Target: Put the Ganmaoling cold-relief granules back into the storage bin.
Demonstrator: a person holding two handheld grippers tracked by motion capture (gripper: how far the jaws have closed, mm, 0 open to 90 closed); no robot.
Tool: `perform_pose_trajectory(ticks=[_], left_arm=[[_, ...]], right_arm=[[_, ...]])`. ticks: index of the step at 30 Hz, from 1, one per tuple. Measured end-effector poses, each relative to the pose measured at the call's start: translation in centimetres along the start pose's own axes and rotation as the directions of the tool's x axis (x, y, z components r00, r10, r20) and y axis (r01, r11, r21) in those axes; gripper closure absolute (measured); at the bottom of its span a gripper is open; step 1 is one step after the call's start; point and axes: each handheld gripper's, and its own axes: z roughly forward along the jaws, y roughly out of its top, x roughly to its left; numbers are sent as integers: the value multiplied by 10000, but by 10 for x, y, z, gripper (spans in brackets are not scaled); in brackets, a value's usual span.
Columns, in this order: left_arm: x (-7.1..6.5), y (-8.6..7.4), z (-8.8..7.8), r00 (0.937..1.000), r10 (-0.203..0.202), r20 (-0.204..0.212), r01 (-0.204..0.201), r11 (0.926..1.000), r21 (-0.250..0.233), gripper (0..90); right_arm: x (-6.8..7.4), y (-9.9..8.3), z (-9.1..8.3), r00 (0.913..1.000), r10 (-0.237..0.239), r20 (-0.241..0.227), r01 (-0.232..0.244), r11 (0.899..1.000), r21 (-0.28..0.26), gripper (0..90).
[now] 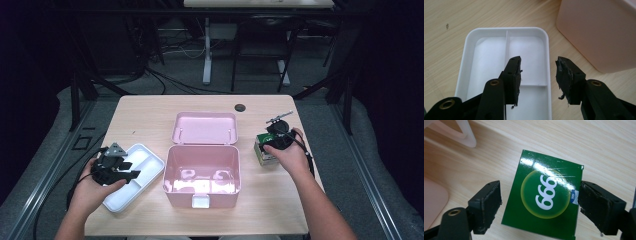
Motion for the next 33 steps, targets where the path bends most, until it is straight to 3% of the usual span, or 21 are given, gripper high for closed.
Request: perform_pose_trajectory(ticks=[12,23,29,33], left_arm=[[2,-2,-2,10000,-73,8,73,10000,-65,547],[3,-1,-3,10000,-88,-33,87,9997,-218,548],[3,-2,-3,9999,-109,15,110,9997,-214,548],[3,-2,-2,9999,-119,19,119,9998,-185,548]], right_arm=[[-3,10,16,9991,427,19,-427,9946,947,136],[-7,17,21,9964,832,179,-849,9866,1395,147],[-11,19,20,9944,1050,-75,-1021,9800,1710,129],[-9,19,23,9952,956,221,-980,9796,1752,107]])
